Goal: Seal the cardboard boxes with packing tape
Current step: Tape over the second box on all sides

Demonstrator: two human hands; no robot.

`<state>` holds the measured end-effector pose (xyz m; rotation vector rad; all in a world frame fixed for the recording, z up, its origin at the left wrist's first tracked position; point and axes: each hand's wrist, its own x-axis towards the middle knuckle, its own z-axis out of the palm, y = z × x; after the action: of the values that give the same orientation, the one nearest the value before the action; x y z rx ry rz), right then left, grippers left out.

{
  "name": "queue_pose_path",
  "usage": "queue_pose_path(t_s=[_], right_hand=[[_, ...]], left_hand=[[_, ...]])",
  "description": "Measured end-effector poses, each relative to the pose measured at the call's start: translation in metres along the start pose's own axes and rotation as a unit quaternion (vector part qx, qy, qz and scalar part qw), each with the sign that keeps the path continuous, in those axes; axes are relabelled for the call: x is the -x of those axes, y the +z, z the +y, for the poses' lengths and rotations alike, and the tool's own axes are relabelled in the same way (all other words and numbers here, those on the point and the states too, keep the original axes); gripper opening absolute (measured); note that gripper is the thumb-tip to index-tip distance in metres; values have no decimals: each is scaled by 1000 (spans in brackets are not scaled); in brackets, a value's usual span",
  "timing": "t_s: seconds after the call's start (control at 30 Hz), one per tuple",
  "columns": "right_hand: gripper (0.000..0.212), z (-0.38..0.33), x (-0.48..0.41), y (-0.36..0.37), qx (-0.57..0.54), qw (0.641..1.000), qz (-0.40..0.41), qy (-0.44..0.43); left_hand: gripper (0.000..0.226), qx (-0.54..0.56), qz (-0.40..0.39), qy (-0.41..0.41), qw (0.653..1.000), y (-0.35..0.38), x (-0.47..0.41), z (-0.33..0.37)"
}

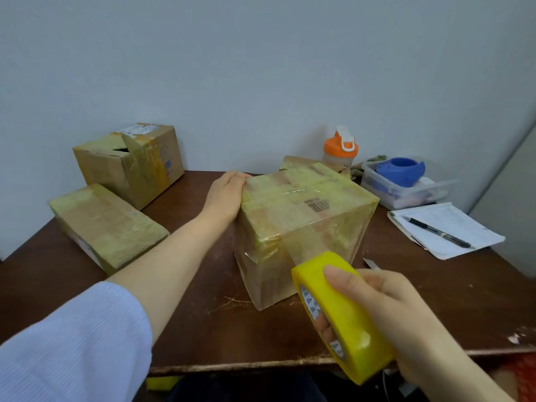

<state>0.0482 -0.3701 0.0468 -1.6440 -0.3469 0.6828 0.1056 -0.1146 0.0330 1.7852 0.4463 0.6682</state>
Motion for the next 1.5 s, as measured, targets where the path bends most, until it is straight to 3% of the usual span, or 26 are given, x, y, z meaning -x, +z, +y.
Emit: queue_pose_path(t_s=[0.07, 0.13, 0.23, 0.33, 0.4, 0.57, 0.73, 0.8, 0.87, 0.9, 1.0, 1.07, 1.13, 1.3, 1.37, 1.43, 1.5], right_hand=[[46, 11, -9, 4, -27, 999, 7, 18], [43, 15, -18, 7, -35, 999, 7, 24], [43, 13, -29, 9, -30, 999, -5, 28], [41, 12, -35, 8, -37, 999, -12, 36], [41, 11, -37, 7, -32, 999, -16, 39], [43, 9, -41, 5, -28, 999, -26, 37], [42, 12, -42, 4, -46, 998, -23, 45], [43, 10, -42, 4, -50, 998, -26, 42], [43, 9, -41, 5, -54, 997, -33, 44], [43, 9, -40, 4, -55, 997, -33, 45], [44, 12, -39, 3, -57, 997, -37, 42], [43, 13, -37, 3, -61, 997, -39, 41], [44, 11, -36, 4, -61, 996, -39, 44], [52, -15, -17, -12, -79, 995, -58, 26], [48, -37, -5, -21, -107, 986, -128, -28], [51, -59, -1, -25, -130, 966, -208, -83], [45, -78, -10, -20, -108, 958, -234, -124]], left_hand=[[32, -21, -20, -5, 1000, -3, 1, 2], [34, -135, -53, -2, 989, -9, -4, 11], [43, -421, -87, 33, 902, -9, -14, 35], [94, -544, -164, 57, 821, 18, -2, 48], [107, -572, -211, 63, 790, 32, 12, 43], [96, -574, -207, 54, 791, 28, 20, 53], [87, -590, -217, 173, 758, 44, 63, 44], [91, -567, -266, 136, 768, 38, 56, 50], [97, -486, -313, 70, 813, 27, 39, 62], [93, -437, -289, 61, 850, 19, 28, 66], [56, -338, -107, 46, 934, -9, 2, 47], [34, -164, -103, -78, 978, -19, 1, 28], [37, -50, -112, -141, 982, -19, 4, 13], [30, 24, -81, -200, 976, -18, -2, 9], [25, 45, -128, -249, 959, -22, -3, 8], [38, 58, -179, -297, 936, -21, 3, 4], [40, 44, -184, -327, 926, -18, 9, -5]])
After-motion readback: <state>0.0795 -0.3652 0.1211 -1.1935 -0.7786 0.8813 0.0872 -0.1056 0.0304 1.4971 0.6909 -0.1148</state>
